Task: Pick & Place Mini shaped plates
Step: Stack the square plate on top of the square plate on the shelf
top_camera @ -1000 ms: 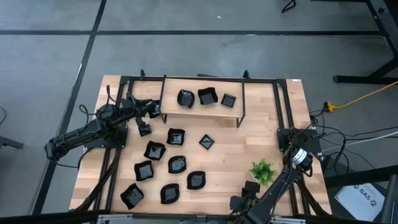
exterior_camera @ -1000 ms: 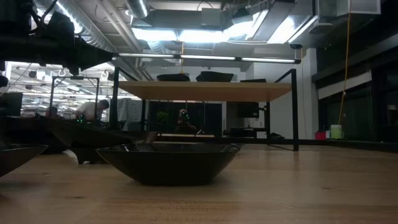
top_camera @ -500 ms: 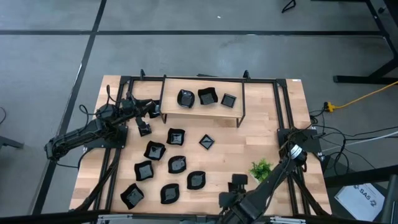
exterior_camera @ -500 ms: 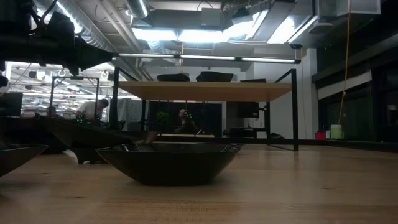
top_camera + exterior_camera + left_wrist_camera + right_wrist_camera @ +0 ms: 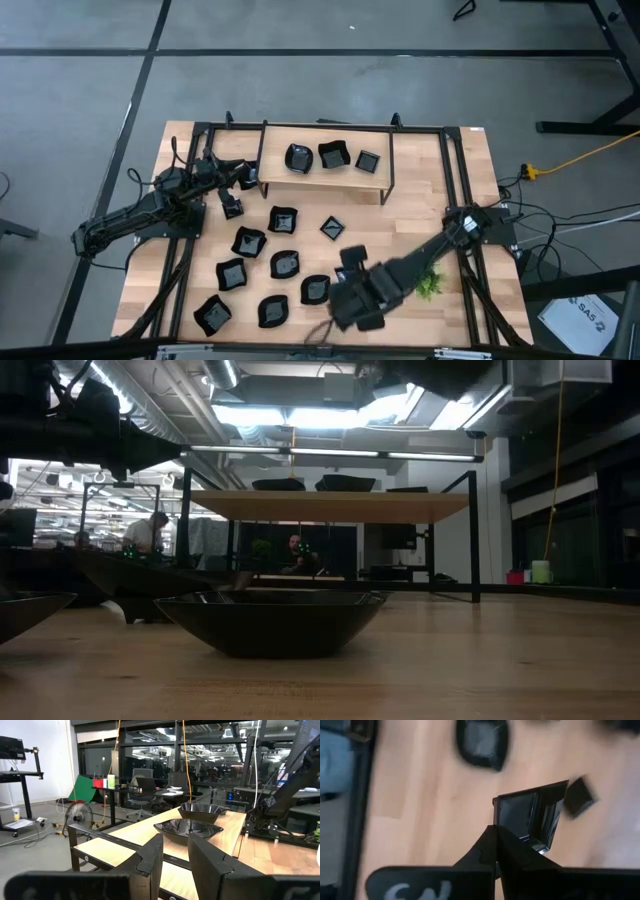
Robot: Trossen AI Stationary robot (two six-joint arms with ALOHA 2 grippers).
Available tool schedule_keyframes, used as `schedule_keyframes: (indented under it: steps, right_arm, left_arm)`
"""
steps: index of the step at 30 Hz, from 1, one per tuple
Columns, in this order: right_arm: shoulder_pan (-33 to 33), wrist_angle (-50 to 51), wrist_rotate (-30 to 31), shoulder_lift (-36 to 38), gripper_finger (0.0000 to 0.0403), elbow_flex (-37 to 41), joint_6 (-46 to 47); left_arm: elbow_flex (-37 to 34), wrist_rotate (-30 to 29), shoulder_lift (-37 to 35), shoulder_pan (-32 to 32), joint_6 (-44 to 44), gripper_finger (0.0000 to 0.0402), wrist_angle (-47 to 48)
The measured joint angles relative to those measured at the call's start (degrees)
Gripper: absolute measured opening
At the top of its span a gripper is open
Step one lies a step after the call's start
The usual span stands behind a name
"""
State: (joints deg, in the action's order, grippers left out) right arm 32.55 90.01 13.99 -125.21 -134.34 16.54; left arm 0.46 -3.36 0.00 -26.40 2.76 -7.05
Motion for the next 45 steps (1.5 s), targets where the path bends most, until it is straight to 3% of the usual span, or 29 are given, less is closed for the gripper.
schedule_keyframes:
  steps: [8, 16, 24, 31, 45]
  right_arm:
    - [-5.6, 0.1, 5.0, 5.5, 0.0005, 0.0, -9.5]
    - [-12.3, 0.1, 16.3, 11.7, 0.0005, 0.0, -11.0]
    - [-20.3, 0.0, 22.5, 13.7, 0.0005, 0.0, -11.3]
    - [-27.2, 0.0, 22.6, 13.7, 0.0005, 2.2, -12.7]
    - [-35.8, 0.1, 22.4, 13.7, 0.0005, 15.7, -13.4]
  left_arm:
    - [0.0, 0.0, 0.0, 0.0, 0.0, 0.0086, 0.1]
    - [0.0, 0.0, 0.0, 0.0, 0.0, 0.0086, 0.0]
    - [0.0, 0.0, 0.0, 0.0, 0.0, 0.0086, 0.0]
    - [0.0, 0.0, 0.0, 0.0, 0.0, 0.0086, 0.0]
    - [0.0, 0.0, 0.0, 0.0, 0.0, 0.0086, 0.0]
